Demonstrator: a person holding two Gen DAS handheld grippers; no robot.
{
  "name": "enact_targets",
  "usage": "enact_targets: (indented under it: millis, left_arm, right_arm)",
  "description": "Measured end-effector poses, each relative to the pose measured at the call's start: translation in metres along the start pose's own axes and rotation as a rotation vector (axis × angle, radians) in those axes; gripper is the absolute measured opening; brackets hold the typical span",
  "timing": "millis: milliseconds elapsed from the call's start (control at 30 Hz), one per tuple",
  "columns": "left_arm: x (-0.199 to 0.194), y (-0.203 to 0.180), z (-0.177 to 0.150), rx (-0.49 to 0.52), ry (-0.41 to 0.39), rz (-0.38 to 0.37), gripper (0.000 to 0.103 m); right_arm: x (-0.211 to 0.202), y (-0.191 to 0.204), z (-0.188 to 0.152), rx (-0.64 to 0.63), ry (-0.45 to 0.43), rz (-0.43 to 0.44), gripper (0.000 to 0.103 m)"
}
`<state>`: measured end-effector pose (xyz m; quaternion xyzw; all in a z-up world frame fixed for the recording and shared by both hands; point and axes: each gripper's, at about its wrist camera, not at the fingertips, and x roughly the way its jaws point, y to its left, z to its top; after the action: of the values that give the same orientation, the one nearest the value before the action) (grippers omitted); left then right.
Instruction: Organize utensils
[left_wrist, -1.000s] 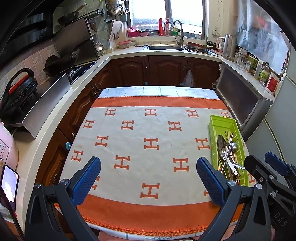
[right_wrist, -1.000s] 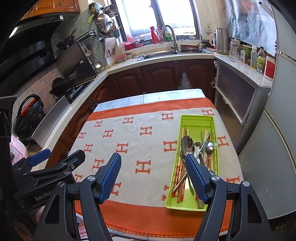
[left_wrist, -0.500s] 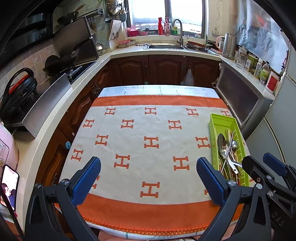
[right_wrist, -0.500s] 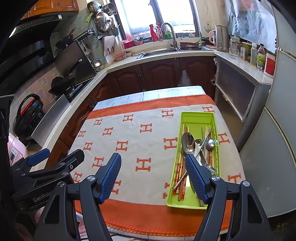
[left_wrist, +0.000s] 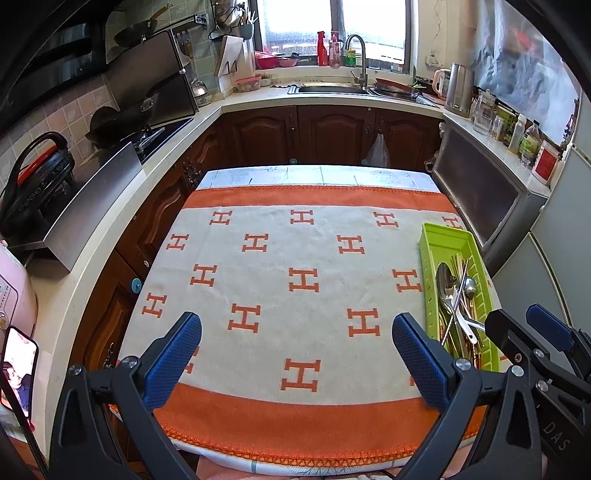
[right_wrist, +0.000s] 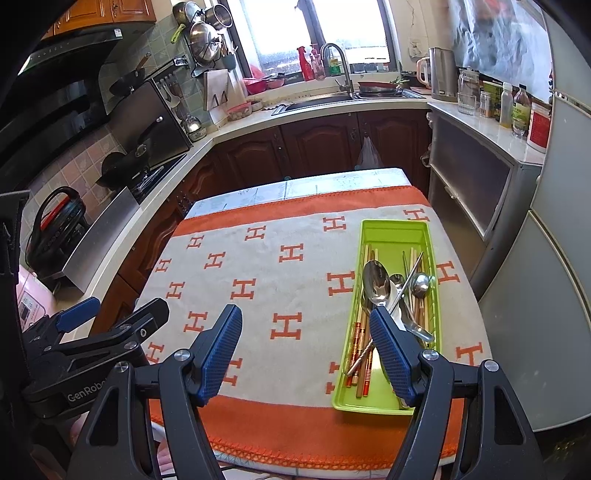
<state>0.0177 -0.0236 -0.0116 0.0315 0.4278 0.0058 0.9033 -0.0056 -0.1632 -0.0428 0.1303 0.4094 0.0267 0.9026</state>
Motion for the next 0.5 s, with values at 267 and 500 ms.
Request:
enact_targets:
  millis: [267, 500]
  left_arm:
    - [0.0004, 0.0005, 0.0000, 0.000, 0.001, -0.002, 0.102]
    - [-0.0001, 0.0004, 0.0002, -0.003, 0.000, -0.001, 0.102]
  right_arm:
    - [0.0008, 0.0004, -0.0006, 0.002, 0.001, 0.001, 0.073]
    - [0.0010, 0.0004, -0.0005, 0.004, 0.001, 0.001, 0.073]
